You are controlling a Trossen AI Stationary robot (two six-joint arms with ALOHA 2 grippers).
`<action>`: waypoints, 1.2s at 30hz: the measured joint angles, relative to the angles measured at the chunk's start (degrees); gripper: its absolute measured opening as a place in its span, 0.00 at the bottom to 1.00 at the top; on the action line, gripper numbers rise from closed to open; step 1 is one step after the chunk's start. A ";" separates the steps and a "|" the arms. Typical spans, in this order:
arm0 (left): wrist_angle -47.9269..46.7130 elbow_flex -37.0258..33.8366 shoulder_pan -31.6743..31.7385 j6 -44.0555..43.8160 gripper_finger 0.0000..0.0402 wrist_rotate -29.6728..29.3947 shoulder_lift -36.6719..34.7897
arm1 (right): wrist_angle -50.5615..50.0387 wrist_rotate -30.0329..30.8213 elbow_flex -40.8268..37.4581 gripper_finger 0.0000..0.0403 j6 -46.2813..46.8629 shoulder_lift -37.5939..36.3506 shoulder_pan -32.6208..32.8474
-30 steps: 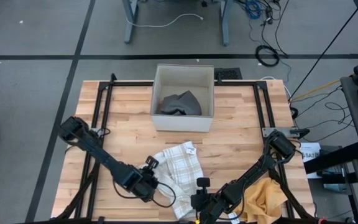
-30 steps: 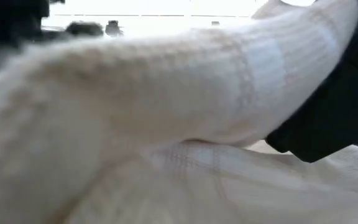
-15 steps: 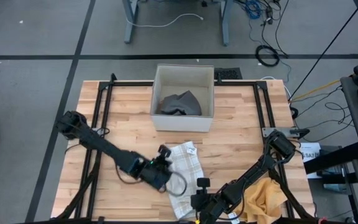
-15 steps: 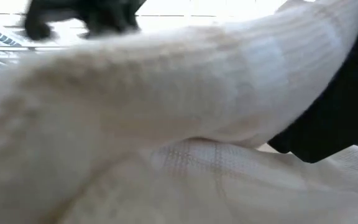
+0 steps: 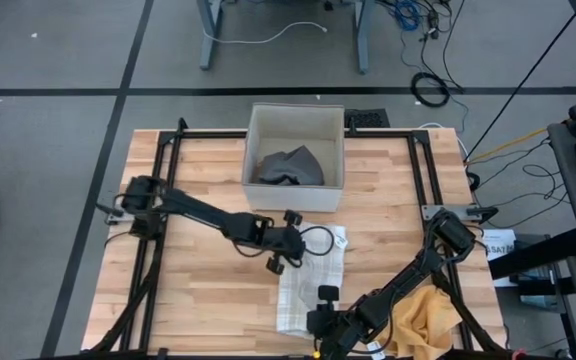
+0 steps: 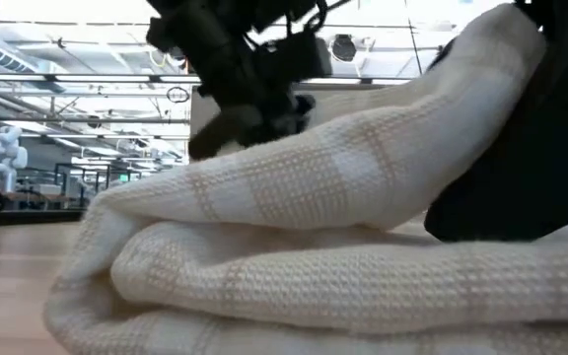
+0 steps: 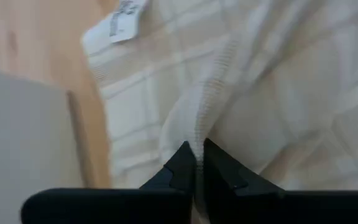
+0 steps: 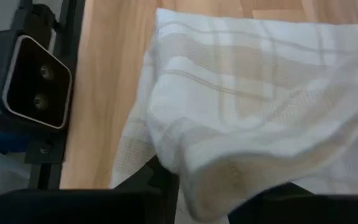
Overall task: Fold towel
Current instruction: Fold the white patterned towel
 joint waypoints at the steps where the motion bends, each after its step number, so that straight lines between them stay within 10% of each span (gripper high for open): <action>1: 1.53 0.00 -0.21 0.50 0.09 0.03 0.96 | -0.19 0.00 0.00 0.22 0.18 0.00 0.09; 23: 19.55 0.13 -8.39 4.97 0.58 -10.35 -2.09 | -13.36 -6.03 0.24 0.22 11.42 -7.85 5.28; 36: -13.63 0.11 -13.73 -20.42 0.59 -5.15 -3.80 | -13.13 -7.97 0.20 0.22 13.09 -1.03 4.38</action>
